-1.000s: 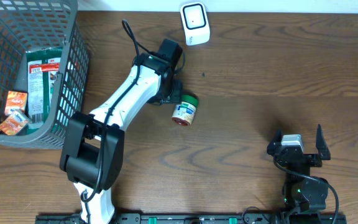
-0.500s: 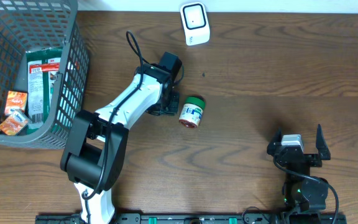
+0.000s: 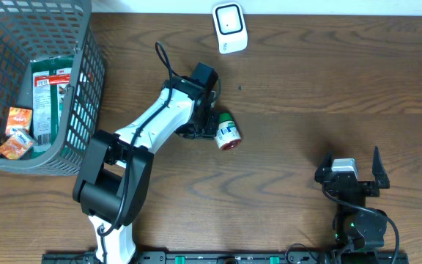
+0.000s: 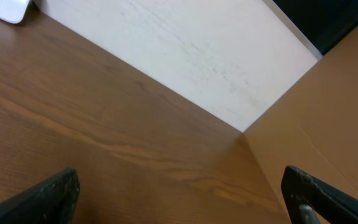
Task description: Scan the item barcode
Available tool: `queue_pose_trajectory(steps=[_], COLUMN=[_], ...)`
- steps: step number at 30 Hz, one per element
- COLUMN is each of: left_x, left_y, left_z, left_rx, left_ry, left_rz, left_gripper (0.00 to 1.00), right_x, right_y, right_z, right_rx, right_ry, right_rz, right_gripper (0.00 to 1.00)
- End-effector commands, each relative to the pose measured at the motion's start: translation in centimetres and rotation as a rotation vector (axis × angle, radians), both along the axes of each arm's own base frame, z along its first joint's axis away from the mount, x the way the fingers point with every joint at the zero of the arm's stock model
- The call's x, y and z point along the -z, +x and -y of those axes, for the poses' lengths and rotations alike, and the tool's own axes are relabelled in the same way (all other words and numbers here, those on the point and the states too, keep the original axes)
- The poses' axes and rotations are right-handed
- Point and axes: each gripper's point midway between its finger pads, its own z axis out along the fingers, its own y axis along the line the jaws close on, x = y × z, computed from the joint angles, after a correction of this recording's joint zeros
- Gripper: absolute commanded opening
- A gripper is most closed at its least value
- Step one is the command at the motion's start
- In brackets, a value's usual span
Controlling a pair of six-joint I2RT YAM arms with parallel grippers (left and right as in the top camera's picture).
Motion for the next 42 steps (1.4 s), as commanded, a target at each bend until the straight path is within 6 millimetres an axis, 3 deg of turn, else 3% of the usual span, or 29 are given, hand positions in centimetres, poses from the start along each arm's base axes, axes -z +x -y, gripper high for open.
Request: queue_pose_trajectory(steps=[1,19,24,28,42], left_x=[-1.7,-2.6,-2.6,-2.6,-2.8], left_y=[-0.1,1.2,0.9,0.5,-0.1], left_z=[0.6,1.4,1.8,2.6,4.5], left_rx=[0.012,0.015,0.028,0.048,0.096], left_ry=[-0.033,-0.068,-0.069,-0.072,-0.087], left_rz=[0.031,0.100,0.100,0.102,0.124], left_gripper=[0.36,0.38,0.43,0.53,0.54], right_x=[0.1,0.1,0.1,0.1,0.1], right_y=[0.0,0.0,0.0,0.0,0.0], right_z=[0.0,0.0,0.0,0.0,0.0], right_rx=[0.002,0.002,0.002,0.002,0.002], right_ry=[-0.011,-0.011,-0.011,-0.011,-0.011], right_rz=[-0.005,-0.005,-0.005,-0.005,-0.005], right_gripper=[0.99,0.99,0.99,0.99,0.99])
